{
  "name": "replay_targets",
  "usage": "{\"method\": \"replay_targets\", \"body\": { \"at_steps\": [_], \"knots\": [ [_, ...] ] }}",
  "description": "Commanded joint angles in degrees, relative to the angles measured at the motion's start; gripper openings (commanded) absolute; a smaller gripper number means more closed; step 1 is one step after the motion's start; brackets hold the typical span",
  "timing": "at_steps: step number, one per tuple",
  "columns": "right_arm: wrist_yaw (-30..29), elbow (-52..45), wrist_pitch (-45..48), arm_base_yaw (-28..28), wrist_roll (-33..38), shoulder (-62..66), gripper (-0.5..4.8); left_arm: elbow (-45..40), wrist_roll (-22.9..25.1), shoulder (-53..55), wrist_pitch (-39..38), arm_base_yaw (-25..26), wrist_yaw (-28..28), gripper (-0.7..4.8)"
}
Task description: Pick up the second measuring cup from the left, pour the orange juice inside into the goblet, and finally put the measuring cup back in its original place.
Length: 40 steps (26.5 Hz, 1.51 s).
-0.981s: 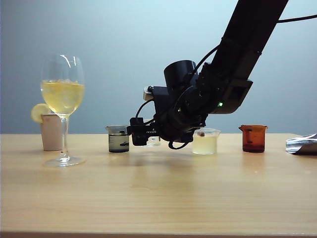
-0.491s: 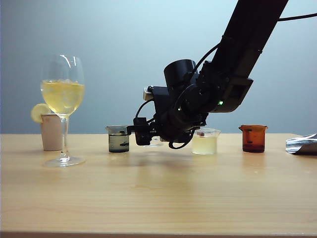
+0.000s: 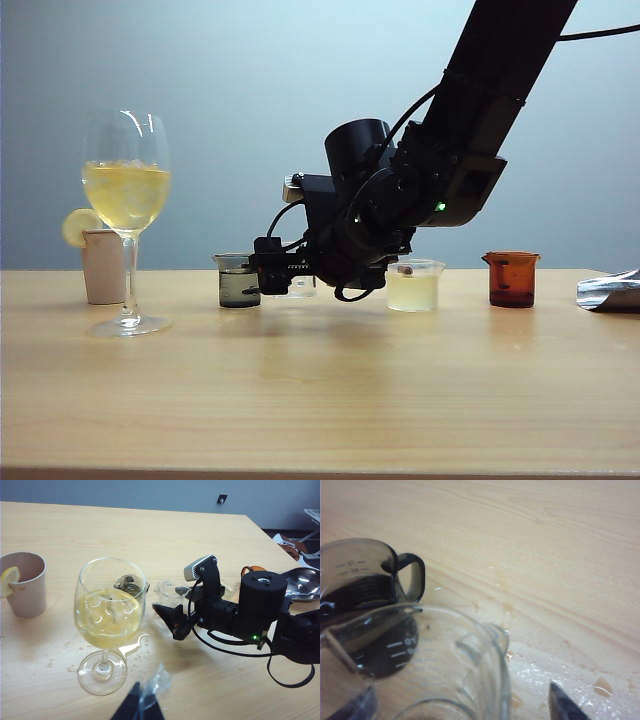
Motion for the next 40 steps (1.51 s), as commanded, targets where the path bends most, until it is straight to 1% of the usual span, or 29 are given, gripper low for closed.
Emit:
{"method": "replay_targets", "body": {
  "at_steps": [1,3,4,10,19,22,25,27,34,37,40],
  "knots": [
    [-0.11,0.13,-0.37,0.26,-0.44,-0.72,4.42,0.42,-0.15,-0.09,0.37,0.02,0.17,-0.05],
    [-0.13,0.13,-2.51,0.26,-1.05,-0.72,4.53,0.42,-0.15,-0.09,0.35,0.02,0.17,-0.05],
    [-0.11,0.11,-3.54,0.26,-1.03,-0.7,4.76,0.42,-0.15,-0.09,0.37,0.02,0.17,-0.05],
    [-0.15,0.09,-4.55,0.28,-0.98,-0.7,4.76,0.42,-0.15,-0.09,0.37,0.0,0.17,-0.05],
    [-2.69,0.09,-6.38,0.66,-0.96,-0.92,4.77,0.42,-0.15,-0.09,0.37,0.0,0.17,-0.05],
    [-3.13,0.11,-10.38,0.61,-0.98,-2.62,4.77,0.42,-0.13,-0.09,0.37,0.02,0.17,-0.05],
    [-3.19,0.11,-11.3,0.61,-0.96,-3.28,4.77,0.42,0.04,-0.09,0.37,0.0,0.15,-0.05],
    [-4.7,0.11,-12.04,0.66,-0.94,-3.67,4.77,0.42,0.04,-0.09,0.37,0.02,0.15,-0.05],
    [-5.51,0.11,-18.29,0.66,-0.13,-7.06,4.77,0.42,0.04,-0.09,0.44,0.02,0.15,-0.05],
    [-6.34,0.13,-23.47,0.63,1.57,-9.68,4.76,0.42,0.02,-0.09,0.48,0.02,0.15,-0.05],
    [-7.63,0.13,-28.37,0.63,1.57,-12.41,4.76,0.42,0.04,-0.09,0.48,0.02,0.17,-0.05]
  ]
}}
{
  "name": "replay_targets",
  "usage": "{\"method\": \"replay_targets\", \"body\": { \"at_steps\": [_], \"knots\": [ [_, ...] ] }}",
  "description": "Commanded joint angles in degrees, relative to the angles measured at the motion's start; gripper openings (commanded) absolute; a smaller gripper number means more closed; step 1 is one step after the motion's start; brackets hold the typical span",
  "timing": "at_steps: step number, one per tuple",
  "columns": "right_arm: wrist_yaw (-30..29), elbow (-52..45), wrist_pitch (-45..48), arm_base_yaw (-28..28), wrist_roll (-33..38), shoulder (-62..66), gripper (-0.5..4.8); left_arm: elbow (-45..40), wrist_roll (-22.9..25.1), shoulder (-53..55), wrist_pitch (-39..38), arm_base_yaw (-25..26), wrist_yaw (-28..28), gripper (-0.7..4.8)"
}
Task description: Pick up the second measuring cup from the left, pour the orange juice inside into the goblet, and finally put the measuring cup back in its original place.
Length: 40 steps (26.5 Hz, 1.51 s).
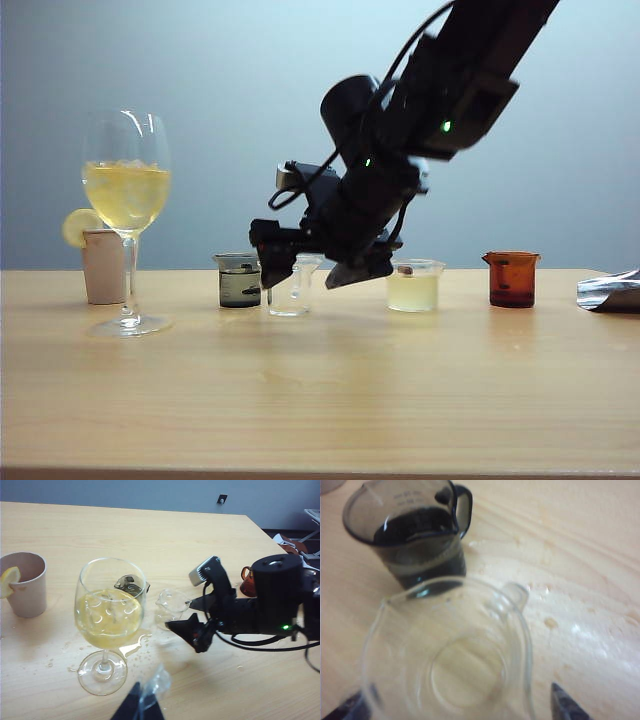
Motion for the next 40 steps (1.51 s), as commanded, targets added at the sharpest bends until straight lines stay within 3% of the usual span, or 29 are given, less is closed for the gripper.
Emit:
{"method": "replay_targets", "body": {
  "at_steps": [1,3,5,6,9,10,16,19,24,32,37,40],
  "knots": [
    [-1.42,0.15,-5.42,0.04,0.52,-3.76,4.72,0.42,0.0,-0.07,0.5,0.0,0.17,-0.05],
    [-1.4,0.15,-9.11,0.04,0.52,-6.05,4.55,0.42,0.0,-0.07,0.5,0.0,0.15,-0.05],
    [-1.42,0.15,-12.72,0.04,0.52,-8.66,3.73,0.42,0.0,-0.09,0.5,0.0,0.11,-0.05],
    [-1.44,0.15,-14.16,0.04,0.52,-9.88,3.03,0.42,-0.02,-0.09,0.46,0.0,-0.11,-0.05],
    [-2.54,0.15,-18.56,0.07,0.5,-14.56,0.2,0.42,-0.02,-0.09,0.35,0.0,-0.26,-0.05],
    [-3.26,0.15,-19.56,0.07,0.5,-15.91,-0.08,0.42,-0.02,-0.09,0.37,0.0,-0.26,-0.05],
    [-5.75,0.15,-27.02,0.09,0.52,-32.48,-0.02,0.55,-0.48,-2.23,0.74,0.0,-0.74,-0.05],
    [0.39,0.02,-31.58,0.13,-0.55,-43.04,-0.02,0.5,-0.44,-6.38,-0.61,-0.02,-6.49,-0.05],
    [5.9,-3.04,-32.17,0.07,-6.1,-53.7,-0.02,-1.05,-0.42,-11.74,-3.8,-0.02,-10.97,-0.05],
    [9.4,-21.49,-23.32,0.04,-6.6,-70.84,-0.02,-7.28,0.04,-23.08,-2.75,-0.02,-18.34,-0.05],
    [11.74,-35.69,-14.69,0.02,-5.97,-81.74,-0.02,-12.83,0.04,-28.57,1.07,-0.02,-18.08,-0.05],
    [12.59,-39.06,-14.34,0.0,-5.95,-84.74,-0.02,-14.78,0.44,-28.79,3.43,-0.02,-18.14,-0.05]
  ]
}}
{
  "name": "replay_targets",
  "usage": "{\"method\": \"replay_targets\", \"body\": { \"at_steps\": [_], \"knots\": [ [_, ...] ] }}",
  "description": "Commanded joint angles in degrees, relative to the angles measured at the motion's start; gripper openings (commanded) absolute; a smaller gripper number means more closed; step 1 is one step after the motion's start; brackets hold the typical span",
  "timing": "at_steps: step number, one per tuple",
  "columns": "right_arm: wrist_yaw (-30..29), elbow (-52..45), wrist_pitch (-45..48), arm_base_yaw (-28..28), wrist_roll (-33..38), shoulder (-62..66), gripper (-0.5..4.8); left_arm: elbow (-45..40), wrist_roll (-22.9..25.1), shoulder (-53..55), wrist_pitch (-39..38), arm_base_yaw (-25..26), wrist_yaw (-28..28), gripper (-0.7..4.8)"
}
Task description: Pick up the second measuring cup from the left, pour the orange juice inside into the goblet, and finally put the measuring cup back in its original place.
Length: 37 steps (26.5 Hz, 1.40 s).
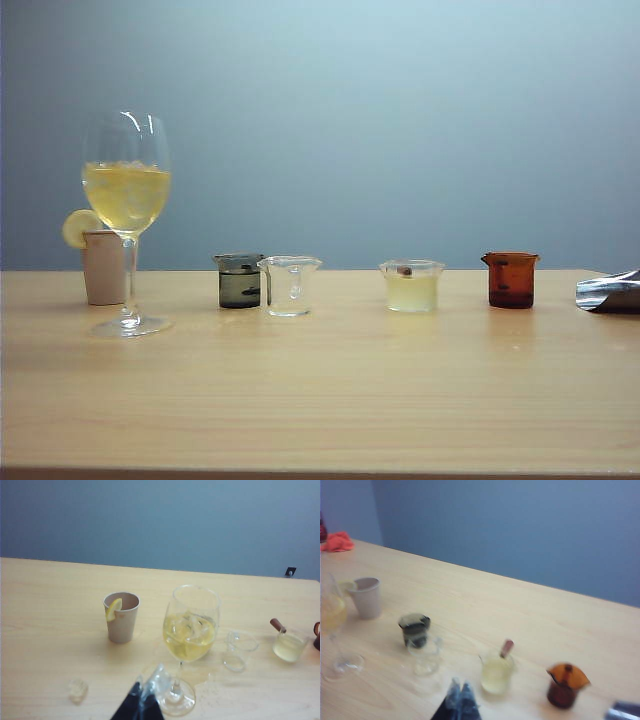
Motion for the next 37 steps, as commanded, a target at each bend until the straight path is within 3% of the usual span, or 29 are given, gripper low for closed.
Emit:
{"method": "replay_targets", "body": {
  "at_steps": [1,9,17,27,37],
  "knots": [
    [1.55,-1.95,0.9,0.0,0.22,-2.43,-0.02,-2.03,0.48,0.11,4.15,0.02,-0.07,-0.05],
    [3.72,-2.12,-0.74,0.0,0.22,-2.73,-0.01,-13.11,0.44,0.13,17.4,-0.04,0.35,-0.05],
    [3.72,-2.12,-0.74,0.0,0.22,-2.73,-0.01,-17.33,0.04,0.11,21.73,-0.02,1.53,-0.05],
    [3.72,-2.12,-0.72,-0.02,0.22,-2.73,-0.01,-19.19,0.81,-3.02,21.55,-0.02,0.35,-0.05],
    [3.52,-2.14,-1.25,-0.04,0.22,-2.71,-0.01,-26.36,2.23,-3.26,30.53,0.07,0.22,-0.05]
  ]
}}
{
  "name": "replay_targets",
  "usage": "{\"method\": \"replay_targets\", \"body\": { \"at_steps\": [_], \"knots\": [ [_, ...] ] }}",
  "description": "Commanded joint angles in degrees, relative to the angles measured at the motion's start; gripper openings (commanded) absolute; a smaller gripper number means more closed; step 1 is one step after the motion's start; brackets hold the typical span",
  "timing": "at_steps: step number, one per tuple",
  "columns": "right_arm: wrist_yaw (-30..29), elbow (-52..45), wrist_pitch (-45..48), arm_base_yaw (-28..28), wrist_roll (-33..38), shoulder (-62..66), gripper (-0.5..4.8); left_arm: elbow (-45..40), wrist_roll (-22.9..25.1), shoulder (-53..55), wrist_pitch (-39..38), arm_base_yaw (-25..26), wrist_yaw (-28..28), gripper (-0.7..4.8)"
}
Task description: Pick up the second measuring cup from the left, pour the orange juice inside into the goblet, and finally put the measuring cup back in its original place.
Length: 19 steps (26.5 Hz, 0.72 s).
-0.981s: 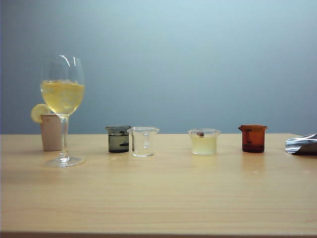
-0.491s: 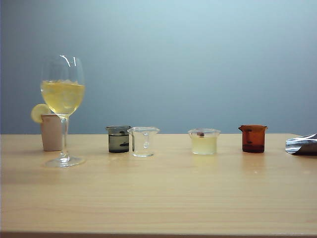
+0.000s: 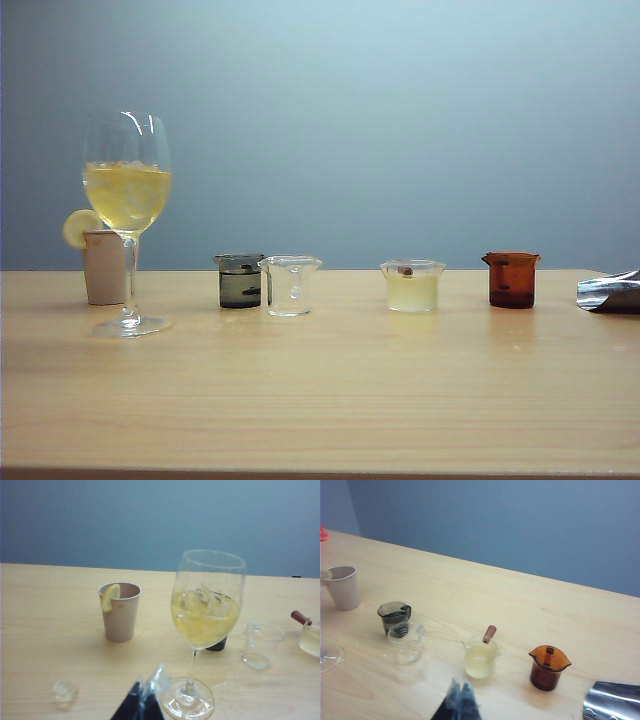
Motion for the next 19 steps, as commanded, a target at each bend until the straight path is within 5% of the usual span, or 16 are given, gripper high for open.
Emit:
{"method": "replay_targets", "body": {
  "at_steps": [1,13,19],
  "knots": [
    [-0.07,0.2,0.37,-0.02,0.2,-0.07,-0.01,-1.73,0.33,0.0,3.3,0.02,0.17,-0.05],
    [-0.04,0.2,-0.24,-0.02,0.2,-0.07,-0.01,-3.13,2.62,0.0,0.9,0.0,-0.17,-0.05],
    [-0.07,0.2,-0.24,-0.02,0.2,-0.07,-0.01,-3.13,2.58,0.0,1.95,0.0,-13.38,-0.05]
  ]
}}
